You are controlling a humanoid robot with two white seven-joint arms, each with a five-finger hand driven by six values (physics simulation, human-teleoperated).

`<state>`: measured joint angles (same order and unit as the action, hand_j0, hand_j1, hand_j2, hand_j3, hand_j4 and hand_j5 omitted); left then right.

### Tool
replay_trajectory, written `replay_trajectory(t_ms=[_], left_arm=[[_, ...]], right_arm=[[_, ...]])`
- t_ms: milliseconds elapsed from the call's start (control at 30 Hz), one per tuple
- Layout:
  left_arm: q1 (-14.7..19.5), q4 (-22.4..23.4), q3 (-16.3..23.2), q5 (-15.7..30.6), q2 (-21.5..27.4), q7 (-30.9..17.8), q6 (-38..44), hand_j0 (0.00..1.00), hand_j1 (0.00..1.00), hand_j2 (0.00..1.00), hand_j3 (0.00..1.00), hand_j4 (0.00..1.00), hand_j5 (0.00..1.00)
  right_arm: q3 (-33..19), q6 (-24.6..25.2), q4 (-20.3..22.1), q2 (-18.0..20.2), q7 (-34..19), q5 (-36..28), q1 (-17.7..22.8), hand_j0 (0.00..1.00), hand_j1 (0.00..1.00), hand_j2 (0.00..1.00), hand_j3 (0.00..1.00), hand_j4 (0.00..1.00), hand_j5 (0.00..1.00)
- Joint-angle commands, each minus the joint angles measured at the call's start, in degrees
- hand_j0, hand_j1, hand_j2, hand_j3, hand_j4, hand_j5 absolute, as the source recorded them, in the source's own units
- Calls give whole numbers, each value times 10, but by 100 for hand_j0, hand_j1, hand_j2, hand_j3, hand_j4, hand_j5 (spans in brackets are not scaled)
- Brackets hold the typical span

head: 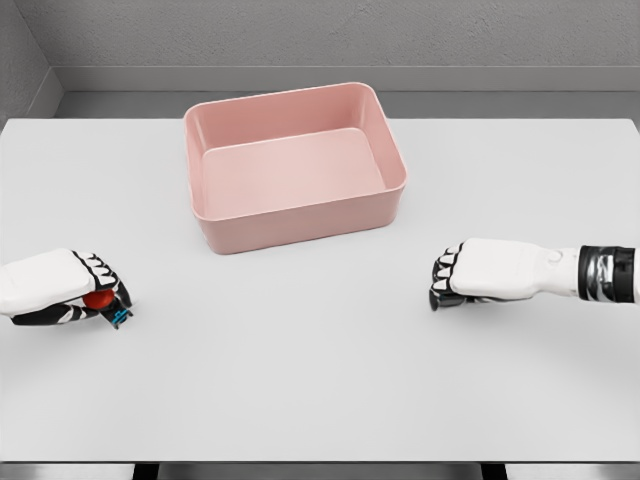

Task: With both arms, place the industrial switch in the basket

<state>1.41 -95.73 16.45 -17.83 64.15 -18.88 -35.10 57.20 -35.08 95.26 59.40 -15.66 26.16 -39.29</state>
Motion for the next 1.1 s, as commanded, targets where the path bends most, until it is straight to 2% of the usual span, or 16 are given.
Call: replay_trajectory(t_ms=[0,333,567,733,1067], left_arm=[[0,0,0,4,3,0,1,47,47,47,47,47,47],[7,-1,-2,17,9,1,1,47,47,47,47,47,47],[44,-3,-3,46,17,1,1,47,47,47,47,47,47],[55,-3,-4,55,17,1,1,47,47,47,47,47,47],[72,-11,-4,71,11,1,1,47,47,47,47,47,47]], right_arm=[[-1,1,0,2,1,-4,0,54,54,54,54,54,54],[-25,1,1,8,0,-10,-13,54,54,54,54,54,54],[-30,1,1,12,1,-11,-34,53,53,53,53,53,53],[-30,1,0,11,0,-11,-35,53,53,53,53,53,53],[-39,1,1,6,0,-11,-64,52,52,52,52,52,52]])
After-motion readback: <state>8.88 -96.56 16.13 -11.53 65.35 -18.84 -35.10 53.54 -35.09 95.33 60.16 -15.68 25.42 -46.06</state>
